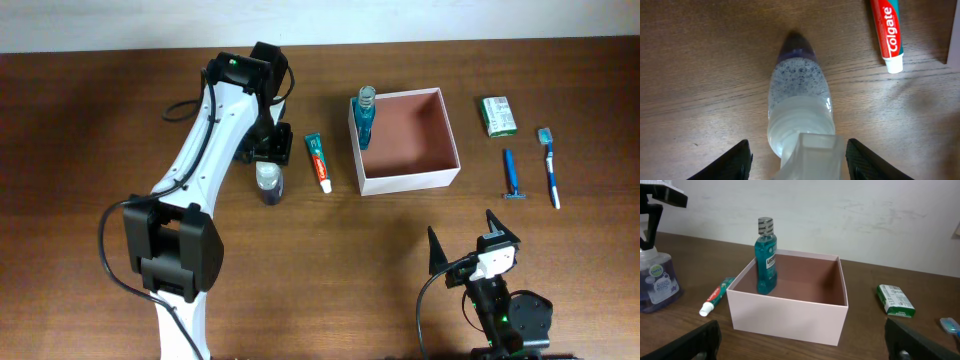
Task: Pack container
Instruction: 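Lower and close the left gripper on the soap pump head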
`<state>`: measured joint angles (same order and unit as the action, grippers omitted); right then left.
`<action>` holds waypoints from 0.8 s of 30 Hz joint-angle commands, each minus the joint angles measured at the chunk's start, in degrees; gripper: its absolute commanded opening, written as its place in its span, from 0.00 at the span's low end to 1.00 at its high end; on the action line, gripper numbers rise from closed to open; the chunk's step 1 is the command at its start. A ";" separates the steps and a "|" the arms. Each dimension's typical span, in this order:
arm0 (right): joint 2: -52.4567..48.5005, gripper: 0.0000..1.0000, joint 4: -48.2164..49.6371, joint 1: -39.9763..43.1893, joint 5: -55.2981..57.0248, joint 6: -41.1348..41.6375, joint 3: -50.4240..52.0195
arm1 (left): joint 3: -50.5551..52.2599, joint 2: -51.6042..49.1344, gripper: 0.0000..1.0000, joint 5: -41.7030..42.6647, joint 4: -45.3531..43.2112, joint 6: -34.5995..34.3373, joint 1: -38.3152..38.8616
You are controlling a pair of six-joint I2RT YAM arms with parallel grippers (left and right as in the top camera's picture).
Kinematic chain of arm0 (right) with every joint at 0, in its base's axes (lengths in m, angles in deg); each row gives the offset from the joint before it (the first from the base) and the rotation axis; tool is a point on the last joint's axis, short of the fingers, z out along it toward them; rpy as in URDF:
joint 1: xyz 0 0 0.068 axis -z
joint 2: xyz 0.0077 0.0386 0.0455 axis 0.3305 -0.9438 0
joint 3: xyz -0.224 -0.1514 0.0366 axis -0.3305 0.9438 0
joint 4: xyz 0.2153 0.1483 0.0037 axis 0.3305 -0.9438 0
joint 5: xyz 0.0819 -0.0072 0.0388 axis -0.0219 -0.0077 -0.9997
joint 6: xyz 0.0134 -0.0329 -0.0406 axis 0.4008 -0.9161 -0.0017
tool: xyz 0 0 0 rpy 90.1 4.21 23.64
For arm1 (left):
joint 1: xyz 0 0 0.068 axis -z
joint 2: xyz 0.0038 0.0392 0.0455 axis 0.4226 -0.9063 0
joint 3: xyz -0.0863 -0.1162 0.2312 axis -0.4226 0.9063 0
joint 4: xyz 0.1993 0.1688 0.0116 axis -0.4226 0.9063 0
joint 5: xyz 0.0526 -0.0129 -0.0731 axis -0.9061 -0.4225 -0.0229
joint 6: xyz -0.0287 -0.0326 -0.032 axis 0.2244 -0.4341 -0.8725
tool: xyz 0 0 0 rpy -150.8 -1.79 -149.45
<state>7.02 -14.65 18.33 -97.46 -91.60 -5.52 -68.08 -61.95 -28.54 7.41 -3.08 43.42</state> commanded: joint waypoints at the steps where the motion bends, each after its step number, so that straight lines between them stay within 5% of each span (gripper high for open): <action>1: 0.22 0.99 -0.37 -0.57 0.48 0.24 0.24 | 0.22 1.29 0.57 -0.48 0.33 0.04 -0.09; 4: 0.22 0.99 -0.39 -0.57 0.48 0.24 0.24 | 0.22 1.29 0.42 -0.48 0.20 0.04 -0.09; 24: 0.22 0.99 -0.39 -0.57 0.48 0.22 0.24 | -2.78 1.31 0.29 -0.46 -3.30 0.11 -0.09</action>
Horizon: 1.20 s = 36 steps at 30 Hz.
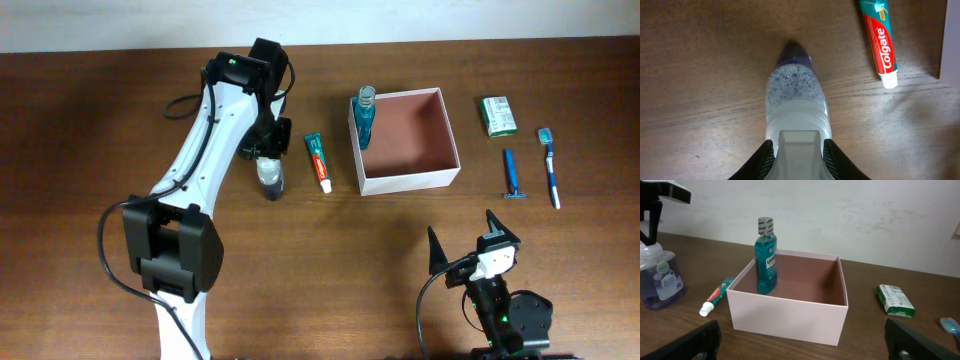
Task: Pack container
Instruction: 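Lower and close the left gripper on the soap pump head, then lift the soap bottle and carry it over the pink box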
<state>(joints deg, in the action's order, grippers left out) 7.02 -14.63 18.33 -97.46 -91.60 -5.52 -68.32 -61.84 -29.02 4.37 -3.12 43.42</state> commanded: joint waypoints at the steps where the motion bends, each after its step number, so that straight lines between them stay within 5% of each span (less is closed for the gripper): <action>1: 0.22 0.99 -0.39 -0.57 0.48 0.24 0.24 | -4.00 1.20 0.29 0.02 -0.07 0.22 -0.09; 13: 0.22 0.99 -0.42 -0.57 0.48 0.24 0.24 | -32.11 1.20 0.24 1.01 3.72 1.42 0.74; 21: 0.22 0.99 -0.42 -0.57 0.48 0.24 0.24 | -51.28 1.20 0.24 3.21 -1.03 1.86 9.94; 36: 0.22 0.99 -0.42 -0.57 0.48 0.24 0.24 | -41.59 -0.66 0.24 -1.49 -19.67 1.81 25.49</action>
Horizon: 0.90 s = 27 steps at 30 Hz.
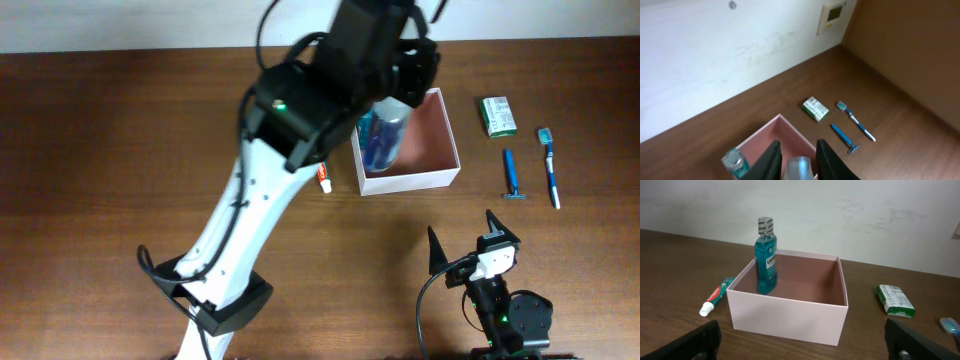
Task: Pack container
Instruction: 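Lift the soap bottle and carry it over the pink box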
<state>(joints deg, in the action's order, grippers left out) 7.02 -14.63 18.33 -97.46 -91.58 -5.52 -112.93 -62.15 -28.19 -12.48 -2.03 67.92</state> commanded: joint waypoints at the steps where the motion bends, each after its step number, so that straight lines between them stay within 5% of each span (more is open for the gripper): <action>1: 0.22 0.99 -0.42 -0.57 0.48 0.22 0.24 | 4.33 -0.68 0.24 -2.32 -4.17 0.72 1.38; 12: 0.22 0.99 -0.42 -0.57 0.48 0.20 0.24 | 9.73 -8.74 0.30 -3.61 -16.37 0.72 1.92; 27: 0.22 0.99 -0.42 -0.57 0.48 0.22 0.24 | 9.81 -19.76 0.31 -5.40 -20.70 0.66 -1.53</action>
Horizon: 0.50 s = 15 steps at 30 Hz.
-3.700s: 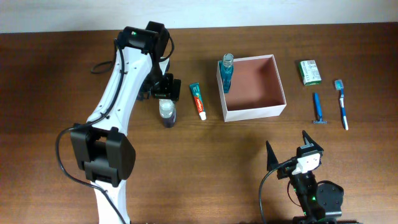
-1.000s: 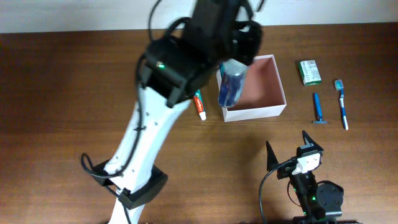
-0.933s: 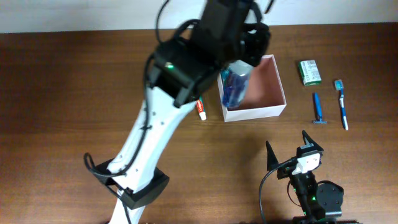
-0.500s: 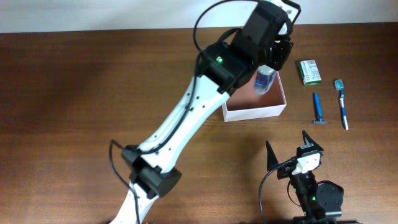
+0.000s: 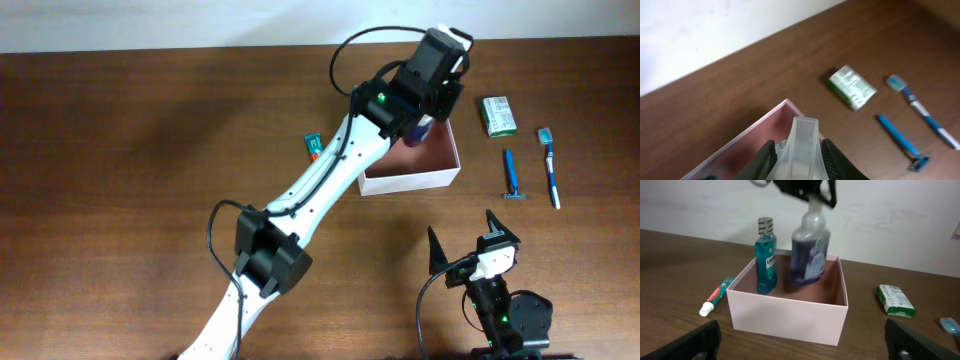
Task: Pack container
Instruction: 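Lift the soap bottle and carry it over the pink box, then lower the soap bottle into the box beside the Listerine, release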
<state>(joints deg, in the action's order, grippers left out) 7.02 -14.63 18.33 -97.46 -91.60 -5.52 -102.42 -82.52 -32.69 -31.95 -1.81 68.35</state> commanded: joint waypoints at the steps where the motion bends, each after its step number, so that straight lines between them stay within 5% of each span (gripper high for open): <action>1: 0.22 0.99 -0.42 -0.57 0.48 0.24 0.24 | -0.70 0.46 0.31 -0.87 -1.25 0.46 -2.45; 15: 0.22 0.99 -0.42 -0.57 0.48 0.24 0.24 | -0.57 -0.76 0.36 -0.81 -2.16 0.44 -4.90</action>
<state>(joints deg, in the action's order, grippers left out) 7.02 -14.63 18.33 -97.46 -91.60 -5.52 -102.31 -83.64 -33.15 -33.16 -1.81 62.98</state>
